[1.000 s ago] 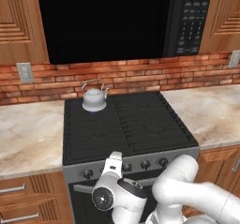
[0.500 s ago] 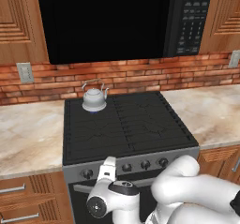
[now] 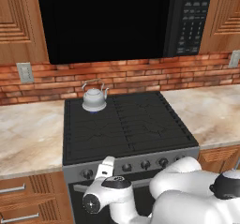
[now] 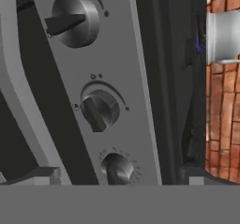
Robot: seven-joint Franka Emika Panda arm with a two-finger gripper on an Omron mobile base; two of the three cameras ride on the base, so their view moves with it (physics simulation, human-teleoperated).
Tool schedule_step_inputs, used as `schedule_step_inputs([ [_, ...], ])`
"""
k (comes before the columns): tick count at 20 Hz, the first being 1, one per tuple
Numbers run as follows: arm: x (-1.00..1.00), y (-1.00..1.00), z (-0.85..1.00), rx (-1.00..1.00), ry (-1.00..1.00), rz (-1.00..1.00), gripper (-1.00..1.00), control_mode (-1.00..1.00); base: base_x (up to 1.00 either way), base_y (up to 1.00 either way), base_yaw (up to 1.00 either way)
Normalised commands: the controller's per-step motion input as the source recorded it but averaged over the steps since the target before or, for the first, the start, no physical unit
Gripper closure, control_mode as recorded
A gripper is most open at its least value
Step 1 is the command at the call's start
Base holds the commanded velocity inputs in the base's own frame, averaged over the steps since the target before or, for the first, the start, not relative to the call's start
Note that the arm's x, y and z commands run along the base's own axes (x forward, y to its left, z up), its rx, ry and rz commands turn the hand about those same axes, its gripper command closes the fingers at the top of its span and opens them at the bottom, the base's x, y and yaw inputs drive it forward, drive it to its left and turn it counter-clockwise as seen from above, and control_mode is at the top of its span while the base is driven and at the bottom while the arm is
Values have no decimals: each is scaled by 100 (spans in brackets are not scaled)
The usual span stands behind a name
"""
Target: Lower the heat of the kettle.
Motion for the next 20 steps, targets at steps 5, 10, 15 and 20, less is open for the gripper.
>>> schedule_step_inputs([
  [5,17,7,-19,0,-6,0,-100,-100,0,0,0],
  [10,2,1,-11,0,-14,0,-100,-100,0,0,0],
  [15,6,0,-8,0,-8,2,-100,-100,0,0,0],
  [20,12,0,-1,0,0,0,-100,-100,0,0,0],
])
